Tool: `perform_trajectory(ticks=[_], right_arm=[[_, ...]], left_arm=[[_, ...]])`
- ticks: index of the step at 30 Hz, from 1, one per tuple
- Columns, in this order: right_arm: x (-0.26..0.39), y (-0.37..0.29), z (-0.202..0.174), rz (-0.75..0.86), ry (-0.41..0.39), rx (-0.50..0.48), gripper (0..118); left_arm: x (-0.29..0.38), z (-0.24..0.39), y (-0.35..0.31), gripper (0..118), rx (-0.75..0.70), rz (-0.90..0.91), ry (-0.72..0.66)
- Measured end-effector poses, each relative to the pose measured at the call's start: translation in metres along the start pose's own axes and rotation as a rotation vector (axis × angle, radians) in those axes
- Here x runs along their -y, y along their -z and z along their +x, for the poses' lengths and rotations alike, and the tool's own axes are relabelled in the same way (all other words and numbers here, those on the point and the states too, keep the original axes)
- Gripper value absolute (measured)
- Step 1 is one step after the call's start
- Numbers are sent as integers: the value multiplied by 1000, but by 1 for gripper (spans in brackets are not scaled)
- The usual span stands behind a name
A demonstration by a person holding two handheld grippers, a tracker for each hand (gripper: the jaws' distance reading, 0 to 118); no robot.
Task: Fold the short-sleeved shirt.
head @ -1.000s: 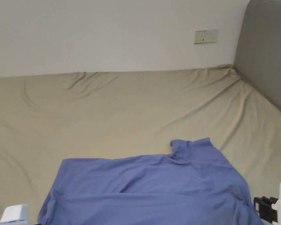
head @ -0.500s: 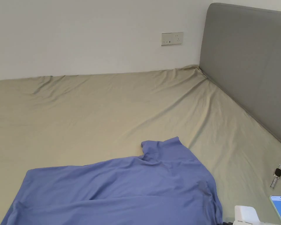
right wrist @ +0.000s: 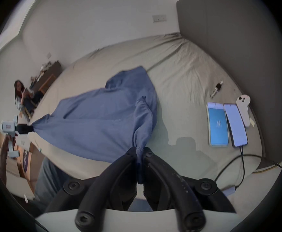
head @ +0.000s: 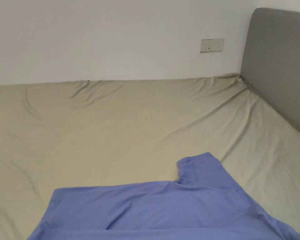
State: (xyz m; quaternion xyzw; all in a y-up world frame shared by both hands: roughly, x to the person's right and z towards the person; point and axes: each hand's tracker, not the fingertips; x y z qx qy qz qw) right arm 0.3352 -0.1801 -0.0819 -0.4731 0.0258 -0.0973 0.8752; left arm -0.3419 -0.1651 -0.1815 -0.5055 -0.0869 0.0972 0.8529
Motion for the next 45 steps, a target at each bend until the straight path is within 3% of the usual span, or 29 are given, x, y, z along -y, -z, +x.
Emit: perform_trajectory(ticks=[4,8,10,11,12,13,14,15,17,19,23,26,27,28,29,30,31,33,35,37,39,40,41,42,43,45], right_arm=[[43,43,3,-176,-20,24,6],[69,77,6,-209,-15,58,6],[74,80,5,-185,21,76,14],[74,77,4,-165,45,84,38],[73,70,4,-149,50,90,78],[68,59,3,-118,55,135,103],[58,42,-1,-42,39,182,116],[51,26,-5,56,19,193,118],[19,-24,-21,449,-14,65,118],[-27,-54,-38,640,21,29,118],[-133,-85,-95,847,-42,-75,118],[-186,-80,-129,926,-121,-34,118],[-198,-79,-139,908,-138,-6,117],[-205,-73,-143,906,-127,-3,101],[-206,-72,-147,930,-135,4,74],[-207,-71,-152,955,-136,-1,24],[-209,-69,-156,954,-123,6,2],[-207,-64,-154,954,-44,-19,1],[-206,-62,-153,927,-9,-91,1],[-203,-59,-149,913,-17,-88,1],[-201,-59,-151,909,-37,-84,1],[-201,-57,-149,893,-53,-74,1],[-201,-57,-149,891,-53,-70,1],[-201,-57,-149,894,-54,-71,1],[-202,-58,-148,895,-60,-72,1],[-205,-54,-146,894,-69,-51,1]], left_arm=[[38,-21,34,8,-22,-151,-76],[57,-33,60,9,-47,-169,-108],[62,-35,69,20,-46,-156,-130],[62,-45,79,25,-51,-171,-129],[61,-47,77,61,-51,-171,-124],[57,-44,67,96,-50,-138,-125],[50,-40,58,118,-113,-118,-106],[44,-35,47,118,-153,-68,-81],[23,-15,3,117,-154,231,22],[-8,12,-32,115,-196,453,71],[-87,72,-88,118,-100,799,98],[-129,103,-102,118,-59,970,126],[-137,114,-105,106,-68,999,134],[-142,121,-106,83,-73,1025,140],[-147,125,-105,49,-66,1026,175],[-152,128,-101,8,-75,1007,192],[-159,129,-91,0,-105,974,211],[-175,125,-69,0,-140,850,196],[-205,106,-26,0,-55,580,175],[-232,81,33,0,-8,334,100],[-247,54,96,0,-63,144,66],[-251,44,128,9,-97,2,80],[-248,35,158,44,-143,-69,83],[-243,33,177,104,-203,-129,142],[-240,24,205,118,-255,-185,199],[-225,11,230,104,-281,-250,203]])
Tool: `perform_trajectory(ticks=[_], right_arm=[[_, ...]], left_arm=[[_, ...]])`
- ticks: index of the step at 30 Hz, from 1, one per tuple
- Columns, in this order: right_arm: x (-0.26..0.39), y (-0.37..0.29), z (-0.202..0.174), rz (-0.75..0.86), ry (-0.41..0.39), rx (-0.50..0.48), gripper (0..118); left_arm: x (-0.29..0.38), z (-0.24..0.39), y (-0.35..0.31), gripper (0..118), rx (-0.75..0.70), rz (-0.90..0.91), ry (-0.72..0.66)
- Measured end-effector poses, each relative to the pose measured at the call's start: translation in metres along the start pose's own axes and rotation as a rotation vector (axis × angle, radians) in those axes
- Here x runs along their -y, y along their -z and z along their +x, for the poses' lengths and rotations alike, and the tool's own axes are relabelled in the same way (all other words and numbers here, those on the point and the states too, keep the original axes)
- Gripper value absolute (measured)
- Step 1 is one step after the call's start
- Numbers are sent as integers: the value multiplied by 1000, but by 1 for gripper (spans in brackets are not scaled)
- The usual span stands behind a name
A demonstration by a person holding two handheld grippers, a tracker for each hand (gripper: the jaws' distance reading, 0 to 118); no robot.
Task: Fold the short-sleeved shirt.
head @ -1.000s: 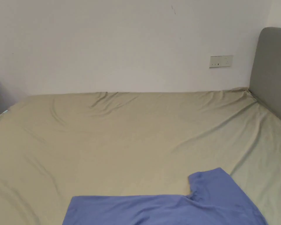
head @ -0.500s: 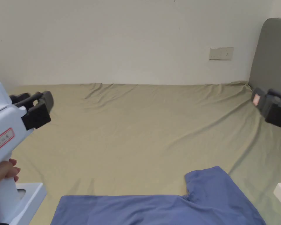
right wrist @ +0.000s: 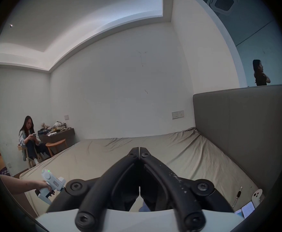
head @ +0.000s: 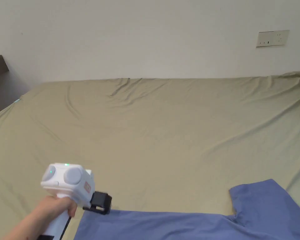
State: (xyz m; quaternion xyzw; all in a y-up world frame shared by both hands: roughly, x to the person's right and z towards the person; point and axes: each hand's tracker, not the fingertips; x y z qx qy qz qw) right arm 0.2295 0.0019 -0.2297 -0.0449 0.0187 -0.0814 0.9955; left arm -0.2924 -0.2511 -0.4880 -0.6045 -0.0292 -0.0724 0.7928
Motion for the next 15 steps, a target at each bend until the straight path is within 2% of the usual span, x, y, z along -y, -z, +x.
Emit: perform_trajectory(ticks=[1,4,6,7,8,10,11,12,15], right_arm=[[1,2,2,-3,-6,1,1],[11,12,10,-40,19,-7,1],[16,18,11,-53,0,-2,1],[20,20,11,-70,-39,6,1],[24,25,13,-85,-59,9,1],[39,40,24,-124,-60,1,1],[52,50,28,-171,-62,18,1],[66,63,37,-228,-54,33,0],[119,111,72,-453,-30,82,0]], left_arm=[[-1,-4,10,104,48,71,-47],[11,-16,37,105,103,104,-210],[18,-15,43,98,112,112,-240],[20,-15,38,94,98,151,-217],[22,-17,34,86,96,192,-202],[23,-17,24,30,95,217,-196],[22,-19,21,6,109,211,-195],[21,-22,18,3,166,229,-207],[21,-14,6,3,142,257,-180]])
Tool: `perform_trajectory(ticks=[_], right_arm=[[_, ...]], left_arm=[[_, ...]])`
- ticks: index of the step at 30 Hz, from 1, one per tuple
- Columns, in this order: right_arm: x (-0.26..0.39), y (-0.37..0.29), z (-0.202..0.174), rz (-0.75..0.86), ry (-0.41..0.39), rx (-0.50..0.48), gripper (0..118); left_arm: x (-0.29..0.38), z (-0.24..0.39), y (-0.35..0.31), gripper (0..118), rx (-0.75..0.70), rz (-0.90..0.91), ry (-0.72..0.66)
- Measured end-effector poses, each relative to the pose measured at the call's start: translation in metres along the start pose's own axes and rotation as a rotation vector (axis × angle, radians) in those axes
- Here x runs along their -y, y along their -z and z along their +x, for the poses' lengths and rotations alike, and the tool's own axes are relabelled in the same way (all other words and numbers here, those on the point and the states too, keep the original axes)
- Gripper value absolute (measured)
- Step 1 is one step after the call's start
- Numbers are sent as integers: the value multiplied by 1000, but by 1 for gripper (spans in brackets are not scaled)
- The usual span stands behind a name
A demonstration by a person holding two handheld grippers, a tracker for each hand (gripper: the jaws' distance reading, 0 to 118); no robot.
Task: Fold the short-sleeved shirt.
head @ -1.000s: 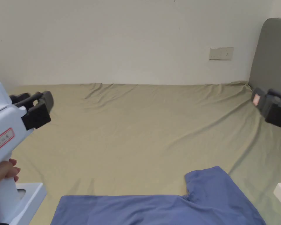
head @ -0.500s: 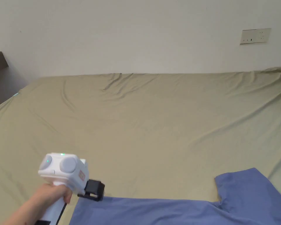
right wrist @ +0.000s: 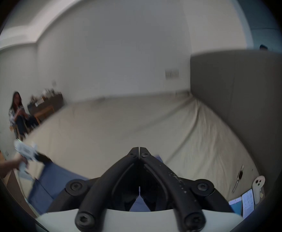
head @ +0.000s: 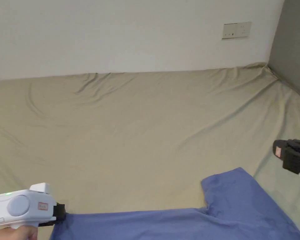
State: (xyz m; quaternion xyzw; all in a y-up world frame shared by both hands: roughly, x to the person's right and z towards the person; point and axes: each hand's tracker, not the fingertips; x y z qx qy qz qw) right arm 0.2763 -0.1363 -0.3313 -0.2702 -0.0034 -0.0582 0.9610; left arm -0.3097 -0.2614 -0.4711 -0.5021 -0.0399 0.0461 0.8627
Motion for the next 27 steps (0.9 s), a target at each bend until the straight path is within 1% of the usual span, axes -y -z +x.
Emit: perform_trajectory(ticks=[1,2,3,4,5,6,7,8,9,10,12,13,14,15,16,17,19,20,21,23,25,27], right_arm=[[12,28,12,-72,-23,22,0],[27,61,29,-162,5,42,1],[35,81,40,-246,14,41,14],[47,101,48,-337,37,67,49],[57,120,54,-417,22,86,92],[66,135,57,-473,-14,94,118],[75,149,59,-518,-35,109,116],[82,163,62,-525,-68,153,103],[84,170,61,-515,-32,135,83],[85,178,60,-519,-10,144,72],[92,182,59,-582,46,120,67],[91,179,55,-543,30,180,59],[88,178,53,-543,31,173,40],[84,176,52,-544,41,173,0],[83,168,47,-529,25,159,0],[80,162,42,-479,-16,97,0],[71,151,38,-436,-77,139,0],[72,136,34,-389,-70,144,0],[67,124,37,-339,-40,148,0],[55,94,47,-258,46,135,0],[46,64,54,-197,54,110,0],[45,24,54,-145,24,88,0]], left_arm=[[-1,2,-6,3,6,36,24],[-2,4,-13,3,13,63,14],[-3,7,-21,3,26,75,-6],[-4,7,-31,3,72,103,-27],[-6,8,-39,3,103,133,-39],[-7,9,-47,3,118,145,-34],[-7,19,-60,3,118,161,-23],[-9,22,-70,3,122,172,1],[-10,24,-74,3,128,178,16],[-11,26,-79,3,124,188,28],[-14,30,-84,3,120,197,42],[-16,31,-84,3,120,192,43],[-16,32,-83,3,120,186,43],[-18,31,-79,3,114,181,43],[-18,32,-77,3,106,180,45],[-17,34,-75,3,97,179,48],[-17,35,-71,3,87,185,52],[-16,36,-72,3,80,189,57],[-15,37,-74,3,77,197,69],[-14,34,-83,3,83,235,88],[-6,28,-98,3,106,283,69],[5,20,-116,3,123,338,60]])
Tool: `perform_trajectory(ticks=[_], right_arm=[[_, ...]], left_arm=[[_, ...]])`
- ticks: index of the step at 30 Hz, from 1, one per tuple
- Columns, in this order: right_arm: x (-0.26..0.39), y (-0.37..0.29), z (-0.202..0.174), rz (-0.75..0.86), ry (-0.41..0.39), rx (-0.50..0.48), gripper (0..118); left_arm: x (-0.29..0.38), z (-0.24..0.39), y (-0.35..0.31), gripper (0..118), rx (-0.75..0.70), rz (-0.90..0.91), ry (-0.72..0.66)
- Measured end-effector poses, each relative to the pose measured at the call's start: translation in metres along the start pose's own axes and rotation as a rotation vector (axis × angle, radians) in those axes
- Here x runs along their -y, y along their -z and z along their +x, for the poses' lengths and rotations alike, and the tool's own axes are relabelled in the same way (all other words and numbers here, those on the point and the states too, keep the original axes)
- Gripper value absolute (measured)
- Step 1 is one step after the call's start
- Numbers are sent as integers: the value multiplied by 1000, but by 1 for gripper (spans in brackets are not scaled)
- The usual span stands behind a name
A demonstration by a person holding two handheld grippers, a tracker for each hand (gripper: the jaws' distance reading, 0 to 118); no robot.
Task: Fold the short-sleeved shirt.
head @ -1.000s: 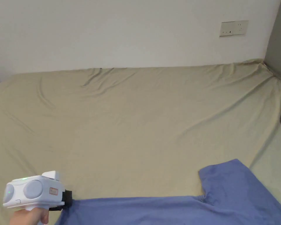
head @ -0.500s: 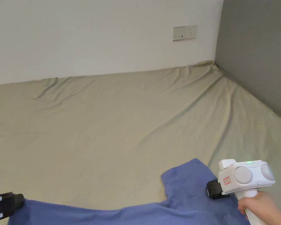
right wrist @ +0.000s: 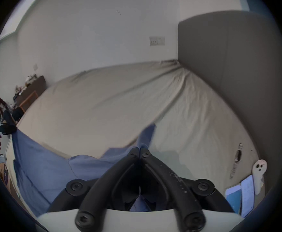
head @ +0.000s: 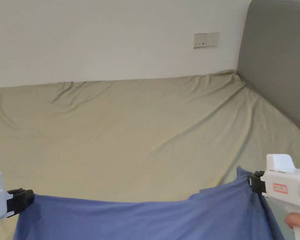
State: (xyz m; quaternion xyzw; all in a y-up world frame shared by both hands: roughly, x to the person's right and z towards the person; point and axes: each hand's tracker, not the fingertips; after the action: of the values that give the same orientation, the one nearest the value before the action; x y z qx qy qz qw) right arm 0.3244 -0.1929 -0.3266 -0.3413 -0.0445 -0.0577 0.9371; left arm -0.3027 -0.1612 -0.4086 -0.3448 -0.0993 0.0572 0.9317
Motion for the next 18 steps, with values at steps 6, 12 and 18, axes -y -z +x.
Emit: perform_trajectory(ticks=[6,12,18], right_arm=[[55,-132,11,77,41,-92,0],[150,-203,4,-76,33,-111,0],[225,-184,11,-327,64,-155,0]], left_arm=[[51,-9,-109,3,91,63,-8],[130,-29,-186,3,79,-28,-66],[206,-56,-178,3,45,-274,-154]])
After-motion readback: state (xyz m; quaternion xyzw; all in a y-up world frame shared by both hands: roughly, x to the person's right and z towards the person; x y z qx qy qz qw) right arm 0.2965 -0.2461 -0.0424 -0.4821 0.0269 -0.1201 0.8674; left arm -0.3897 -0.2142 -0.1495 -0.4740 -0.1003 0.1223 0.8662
